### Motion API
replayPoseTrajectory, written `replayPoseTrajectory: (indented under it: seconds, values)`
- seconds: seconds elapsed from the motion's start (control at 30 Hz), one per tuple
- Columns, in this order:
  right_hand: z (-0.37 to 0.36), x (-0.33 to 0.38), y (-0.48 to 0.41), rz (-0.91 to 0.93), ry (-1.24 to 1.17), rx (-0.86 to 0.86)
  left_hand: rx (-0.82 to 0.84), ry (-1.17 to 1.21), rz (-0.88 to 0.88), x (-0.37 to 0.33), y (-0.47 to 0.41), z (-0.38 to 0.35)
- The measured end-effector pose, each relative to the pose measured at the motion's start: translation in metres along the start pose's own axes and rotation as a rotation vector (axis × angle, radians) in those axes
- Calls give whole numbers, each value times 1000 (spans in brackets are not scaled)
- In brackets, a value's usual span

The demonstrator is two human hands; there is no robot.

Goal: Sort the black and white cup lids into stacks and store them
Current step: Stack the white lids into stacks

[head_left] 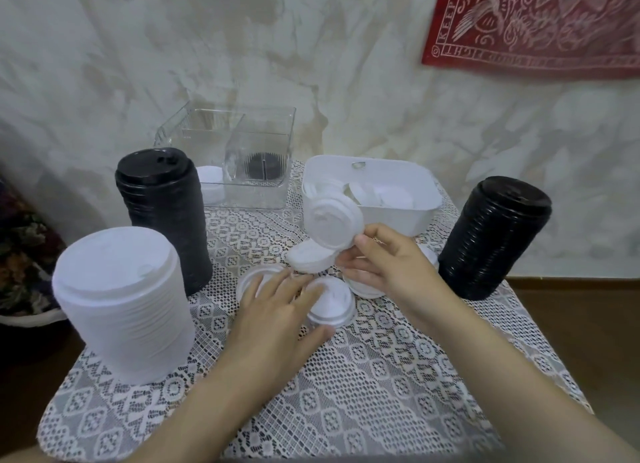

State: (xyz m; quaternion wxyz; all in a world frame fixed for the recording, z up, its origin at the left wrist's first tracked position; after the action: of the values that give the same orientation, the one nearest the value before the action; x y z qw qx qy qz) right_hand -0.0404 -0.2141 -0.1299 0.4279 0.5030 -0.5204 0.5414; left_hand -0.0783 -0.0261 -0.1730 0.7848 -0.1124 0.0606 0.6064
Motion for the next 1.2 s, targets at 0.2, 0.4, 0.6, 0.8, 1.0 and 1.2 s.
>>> replayPoseTrajectory:
  seconds: [0.2, 0.4, 0.6, 0.8, 1.0, 1.2]
  values:
    - [14, -5, 9, -81, -28, -66, -2, -16, 33, -2, -1, -1]
    - [24, -12, 18, -190, -88, -16, -35, 18, 51, 3, -1, 8]
    - [19, -11, 24, -236, -132, 61, -131, 149, 122, 6, 2, 15]
    - [10, -14, 31, -273, -172, 190, -98, 309, -11, -11, 4, 18]
    - [16, -19, 41, -369, -187, 323, -150, 359, -50, -12, 11, 13]
    - [32, -10, 38, -118, 326, 75, -137, 181, -22, -26, 31, 10]
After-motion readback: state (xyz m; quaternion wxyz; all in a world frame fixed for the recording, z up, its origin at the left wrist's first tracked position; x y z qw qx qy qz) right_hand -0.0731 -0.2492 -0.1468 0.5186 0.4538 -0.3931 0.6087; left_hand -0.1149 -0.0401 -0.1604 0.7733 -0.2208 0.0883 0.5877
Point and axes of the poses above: each hand's wrist, its own y-axis away from the middle knuckle, its own z-axis out of the back of the hand, x = y × z, the point moved 3 cm from there along -y, towards the middle knuckle, and after that the axes turned 8 degrees about z, right-handed, at the moved point
